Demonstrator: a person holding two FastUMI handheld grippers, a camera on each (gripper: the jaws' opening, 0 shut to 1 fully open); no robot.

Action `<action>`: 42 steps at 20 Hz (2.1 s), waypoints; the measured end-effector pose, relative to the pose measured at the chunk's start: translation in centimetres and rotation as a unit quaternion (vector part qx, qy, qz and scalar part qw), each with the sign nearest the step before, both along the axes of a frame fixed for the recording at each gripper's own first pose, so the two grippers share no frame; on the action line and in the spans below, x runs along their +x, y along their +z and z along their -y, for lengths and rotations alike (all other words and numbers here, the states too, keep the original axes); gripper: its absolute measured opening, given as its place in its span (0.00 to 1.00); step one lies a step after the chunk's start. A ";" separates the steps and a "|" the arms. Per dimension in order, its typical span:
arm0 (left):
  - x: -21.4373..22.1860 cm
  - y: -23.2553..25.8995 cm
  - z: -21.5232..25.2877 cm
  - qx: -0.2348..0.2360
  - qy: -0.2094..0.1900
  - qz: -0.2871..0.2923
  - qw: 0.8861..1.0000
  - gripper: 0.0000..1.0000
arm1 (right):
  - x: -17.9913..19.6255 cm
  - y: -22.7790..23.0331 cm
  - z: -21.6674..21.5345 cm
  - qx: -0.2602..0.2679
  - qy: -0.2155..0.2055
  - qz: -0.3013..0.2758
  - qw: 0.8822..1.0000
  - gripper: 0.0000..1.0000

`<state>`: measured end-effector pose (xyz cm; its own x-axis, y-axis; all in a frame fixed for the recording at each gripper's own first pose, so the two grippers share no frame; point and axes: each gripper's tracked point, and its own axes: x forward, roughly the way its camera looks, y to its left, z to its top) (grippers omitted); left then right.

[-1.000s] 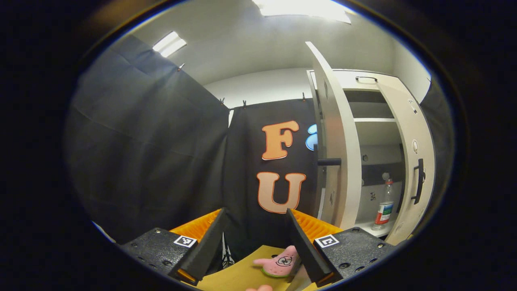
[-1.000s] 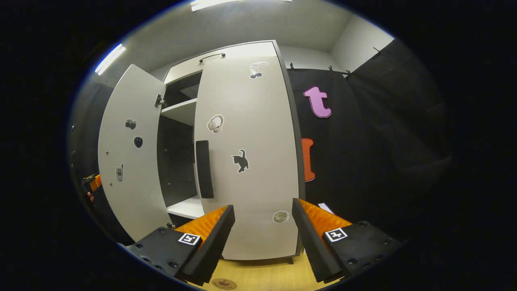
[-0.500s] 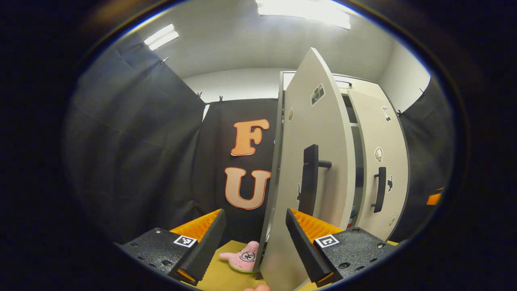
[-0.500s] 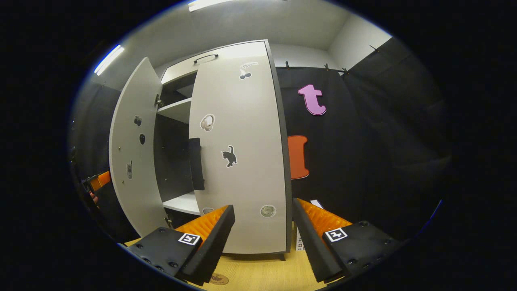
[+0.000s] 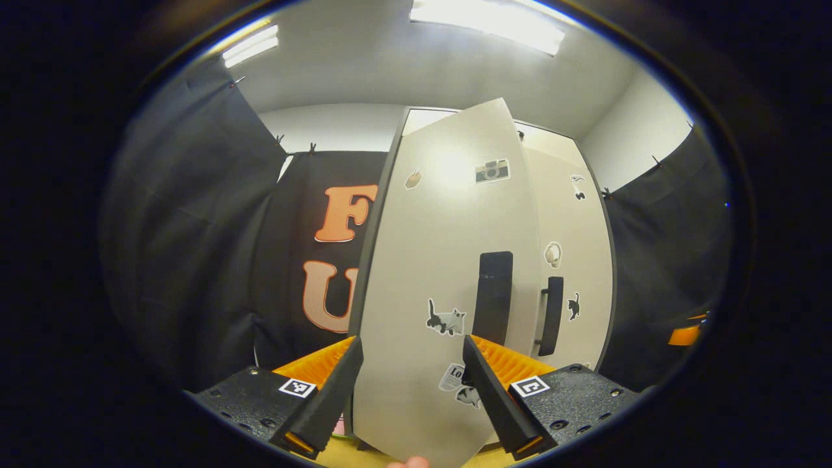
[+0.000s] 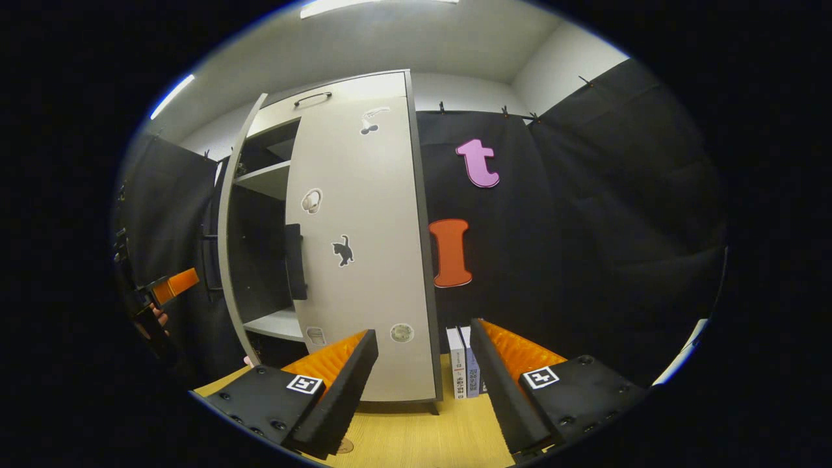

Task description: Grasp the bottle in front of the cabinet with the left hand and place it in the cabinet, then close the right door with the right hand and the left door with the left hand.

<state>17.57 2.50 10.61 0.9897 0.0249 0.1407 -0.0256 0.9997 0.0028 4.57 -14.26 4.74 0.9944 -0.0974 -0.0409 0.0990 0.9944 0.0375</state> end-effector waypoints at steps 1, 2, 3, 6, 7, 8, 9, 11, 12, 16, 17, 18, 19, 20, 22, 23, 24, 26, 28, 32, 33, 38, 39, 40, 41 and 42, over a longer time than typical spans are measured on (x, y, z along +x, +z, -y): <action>0.6 0.0 0.7 0.000 -0.007 0.000 1.000 0.92 | -0.2 0.0 0.4 0.004 -0.006 0.000 1.000 0.96; 1.1 0.1 1.3 0.002 -0.012 0.002 1.000 0.92 | -0.6 -0.1 0.8 0.009 -0.010 0.000 1.000 0.96; 1.6 0.0 1.9 0.004 -0.017 0.003 1.000 0.92 | -0.7 -0.2 1.1 0.014 -0.013 0.000 1.000 0.96; 3.2 -0.6 2.9 0.011 -0.026 -0.003 1.000 0.94 | -1.0 -0.3 1.9 0.023 -0.022 0.001 0.999 0.96; 3.6 -0.7 3.1 0.010 -0.029 -0.001 1.000 0.92 | -1.2 -0.3 2.3 0.023 -0.026 0.002 0.999 0.96; 4.1 -1.0 3.5 0.009 -0.030 -0.006 0.999 0.92 | -1.3 -0.3 2.7 0.022 -0.030 0.002 0.999 0.96; 4.6 -1.1 3.7 0.004 -0.032 -0.005 0.999 0.91 | -1.5 -0.3 2.9 0.021 -0.035 0.003 0.999 0.96; 5.6 -1.5 4.3 -0.002 -0.035 -0.008 0.999 0.94 | -1.7 -0.3 3.4 0.018 -0.042 0.003 0.999 0.96; 5.8 -1.7 4.4 -0.004 -0.037 -0.010 0.999 0.94 | -1.8 -0.3 3.6 0.016 -0.045 0.004 0.999 0.96; 7.7 -2.4 5.6 0.001 -0.037 -0.008 0.999 0.94 | -2.0 -0.1 4.6 0.003 -0.057 0.005 0.998 0.96; 8.3 -2.5 5.8 0.001 -0.037 -0.007 0.999 0.94 | -2.0 -0.1 4.7 0.002 -0.059 0.006 0.998 0.96; 8.9 -2.6 6.0 -0.001 -0.037 -0.007 0.999 0.94 | -2.1 0.1 4.6 0.002 -0.059 0.008 0.998 0.96; 9.3 -2.8 6.1 -0.002 -0.037 -0.007 0.999 0.94 | -2.0 0.2 4.6 0.002 -0.058 0.010 0.998 0.96; 9.7 -2.9 6.2 -0.004 -0.038 -0.007 0.999 0.94 | -2.0 0.4 4.6 0.001 -0.058 0.013 0.998 0.96; 10.3 -3.2 6.3 -0.009 -0.041 -0.007 0.999 0.94 | -1.7 0.6 4.8 -0.005 -0.061 0.016 0.998 0.96; 10.6 -3.3 6.3 -0.010 -0.042 -0.007 0.999 0.91 | -1.6 0.5 4.6 -0.008 -0.058 0.015 0.998 0.96; 10.9 -3.3 6.4 -0.008 -0.043 -0.008 0.999 0.94 | -1.5 0.5 4.4 -0.011 -0.056 0.013 0.998 0.96; 10.9 -3.2 6.5 -0.003 -0.044 -0.008 0.999 0.94 | -1.2 0.6 3.7 -0.014 -0.049 0.013 0.999 0.96; 10.4 -3.0 6.6 -0.006 -0.046 -0.011 0.999 0.94 | -0.9 0.6 2.8 -0.015 -0.037 0.013 0.999 0.96; 6.7 -1.6 6.3 -0.017 -0.050 -0.011 0.999 0.94 | -0.6 0.7 1.5 -0.019 -0.019 0.017 0.999 0.96; 5.6 -1.5 6.2 -0.014 -0.046 -0.016 0.999 0.94 | -0.5 0.7 0.9 -0.018 -0.012 0.018 1.000 0.96; -0.5 -1.2 5.4 0.007 -0.020 -0.025 0.999 0.94 | -1.4 0.2 -0.9 -0.019 0.019 0.019 0.999 0.89; -1.7 -1.5 5.0 0.008 -0.009 -0.027 1.000 0.94 | -1.7 0.0 -1.2 -0.020 0.023 0.018 0.999 0.89; -3.1 -1.4 4.9 0.005 -0.002 -0.026 1.000 0.94 | -2.0 0.1 -1.7 -0.018 0.028 0.017 0.999 0.89; -4.3 -1.4 4.8 0.003 0.003 -0.022 1.000 0.94 | -2.2 0.0 -2.1 -0.015 0.034 0.018 0.999 0.89; -5.4 -1.5 4.7 0.002 0.008 -0.019 1.000 0.94 | -2.4 0.0 -2.5 -0.013 0.040 0.019 0.999 0.89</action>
<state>12.14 -2.22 9.06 0.9939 0.0399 0.1024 -0.0410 0.9991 0.0080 2.19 -11.74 4.71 0.9998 -0.0175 -0.0008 0.0175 0.9997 0.0146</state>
